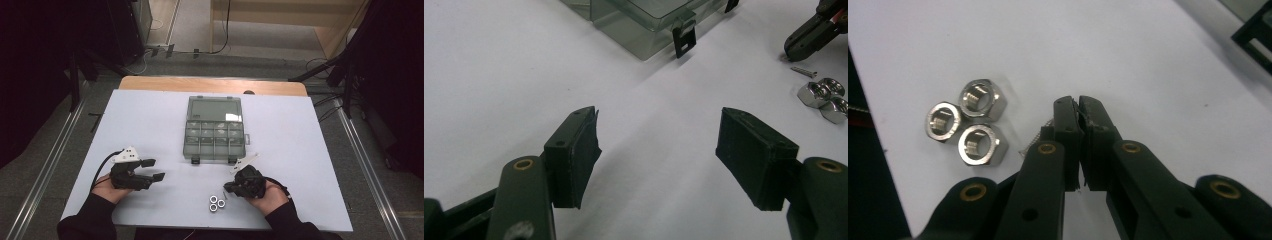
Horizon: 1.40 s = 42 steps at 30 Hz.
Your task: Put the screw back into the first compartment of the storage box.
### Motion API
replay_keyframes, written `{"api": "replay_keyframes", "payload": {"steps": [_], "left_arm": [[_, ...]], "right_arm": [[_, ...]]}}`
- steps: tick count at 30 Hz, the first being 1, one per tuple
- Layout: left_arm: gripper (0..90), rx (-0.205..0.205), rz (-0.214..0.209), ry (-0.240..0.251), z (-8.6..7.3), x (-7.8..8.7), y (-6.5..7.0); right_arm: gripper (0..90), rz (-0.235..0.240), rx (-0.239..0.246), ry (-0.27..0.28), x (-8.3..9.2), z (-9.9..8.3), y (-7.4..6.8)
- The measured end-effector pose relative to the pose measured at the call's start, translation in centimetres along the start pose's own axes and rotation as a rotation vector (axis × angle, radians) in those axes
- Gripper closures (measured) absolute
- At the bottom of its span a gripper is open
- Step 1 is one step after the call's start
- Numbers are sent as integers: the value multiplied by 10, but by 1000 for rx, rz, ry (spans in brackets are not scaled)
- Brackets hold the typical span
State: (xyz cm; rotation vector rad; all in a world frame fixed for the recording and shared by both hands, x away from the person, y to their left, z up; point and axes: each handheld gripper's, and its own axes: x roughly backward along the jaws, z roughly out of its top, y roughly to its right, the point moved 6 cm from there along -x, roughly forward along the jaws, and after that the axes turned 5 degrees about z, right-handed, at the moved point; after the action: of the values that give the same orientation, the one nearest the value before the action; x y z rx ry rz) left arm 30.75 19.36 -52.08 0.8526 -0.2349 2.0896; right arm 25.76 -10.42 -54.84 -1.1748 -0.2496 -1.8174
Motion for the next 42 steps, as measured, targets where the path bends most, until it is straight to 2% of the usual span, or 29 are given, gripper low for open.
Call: {"api": "replay_keyframes", "payload": {"steps": [7,15,22,28,42], "left_arm": [[328,-1,0,-2,0,0,0],[328,3,1,-3,0,0,-2],[328,3,4,-3,0,0,-1],[328,-1,8,-2,0,0,-1],[328,-1,12,-4,-1,0,-2]], "right_arm": [[885,9,-29,15,4,2,1],[887,22,-62,56,13,8,6],[887,29,-75,81,18,15,8],[889,32,-84,74,16,20,8],[889,41,-87,115,20,44,11]]}}
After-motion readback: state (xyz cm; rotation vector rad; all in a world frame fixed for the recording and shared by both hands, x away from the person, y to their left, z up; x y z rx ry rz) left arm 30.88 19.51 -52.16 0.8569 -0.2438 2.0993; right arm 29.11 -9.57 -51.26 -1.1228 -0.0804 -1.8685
